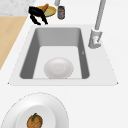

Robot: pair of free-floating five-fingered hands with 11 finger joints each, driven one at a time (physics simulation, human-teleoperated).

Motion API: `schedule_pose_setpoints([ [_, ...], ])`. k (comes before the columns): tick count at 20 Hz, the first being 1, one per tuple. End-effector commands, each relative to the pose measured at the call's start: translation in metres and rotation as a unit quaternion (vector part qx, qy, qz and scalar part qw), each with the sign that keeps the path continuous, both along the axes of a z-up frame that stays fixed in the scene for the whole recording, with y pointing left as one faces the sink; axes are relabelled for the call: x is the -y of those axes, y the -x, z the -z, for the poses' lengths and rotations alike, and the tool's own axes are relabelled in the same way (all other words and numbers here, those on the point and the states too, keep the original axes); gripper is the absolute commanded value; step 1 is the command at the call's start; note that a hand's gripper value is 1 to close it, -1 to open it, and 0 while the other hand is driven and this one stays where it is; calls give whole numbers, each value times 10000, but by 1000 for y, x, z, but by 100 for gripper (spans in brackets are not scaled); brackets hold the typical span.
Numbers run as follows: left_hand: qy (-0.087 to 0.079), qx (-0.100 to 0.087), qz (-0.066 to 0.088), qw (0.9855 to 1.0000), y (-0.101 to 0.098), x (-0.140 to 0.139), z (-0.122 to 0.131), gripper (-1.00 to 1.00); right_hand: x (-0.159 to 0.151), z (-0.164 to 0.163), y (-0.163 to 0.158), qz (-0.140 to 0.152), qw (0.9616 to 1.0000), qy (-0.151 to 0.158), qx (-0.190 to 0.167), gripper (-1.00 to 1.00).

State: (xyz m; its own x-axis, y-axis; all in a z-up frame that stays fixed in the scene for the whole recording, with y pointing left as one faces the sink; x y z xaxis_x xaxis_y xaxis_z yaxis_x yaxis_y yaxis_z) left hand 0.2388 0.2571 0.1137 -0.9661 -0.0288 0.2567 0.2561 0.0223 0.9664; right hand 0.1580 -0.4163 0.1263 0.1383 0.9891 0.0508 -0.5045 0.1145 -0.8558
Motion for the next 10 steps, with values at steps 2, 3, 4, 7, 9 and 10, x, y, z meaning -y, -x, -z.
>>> schedule_pose_setpoints([
  [2, 0, 0, 0, 10000, 0, 0, 0, 0, -6, 35, -23, -112, 9996, 29, 240, 100],
  [3, 0, 0, 0, 10000, 0, 0, 0, 0, -4, 38, -29, -101, 9995, 15, 293, 100],
  [4, 0, 0, 0, 10000, 0, 0, 0, 0, -2, 38, -34, -95, 9996, 22, 272, 100],
  [7, 0, 0, 0, 10000, 0, 0, 0, 0, 0, 43, -41, -170, 9998, -26, -66, 100],
  [9, 0, 0, 0, 10000, 0, 0, 0, 0, 2, 37, -42, -225, 9994, -107, -232, 100],
  [10, 0, 0, 0, 10000, 0, 0, 0, 0, 4, 26, -30, -267, 9992, -175, -260, 100],
])
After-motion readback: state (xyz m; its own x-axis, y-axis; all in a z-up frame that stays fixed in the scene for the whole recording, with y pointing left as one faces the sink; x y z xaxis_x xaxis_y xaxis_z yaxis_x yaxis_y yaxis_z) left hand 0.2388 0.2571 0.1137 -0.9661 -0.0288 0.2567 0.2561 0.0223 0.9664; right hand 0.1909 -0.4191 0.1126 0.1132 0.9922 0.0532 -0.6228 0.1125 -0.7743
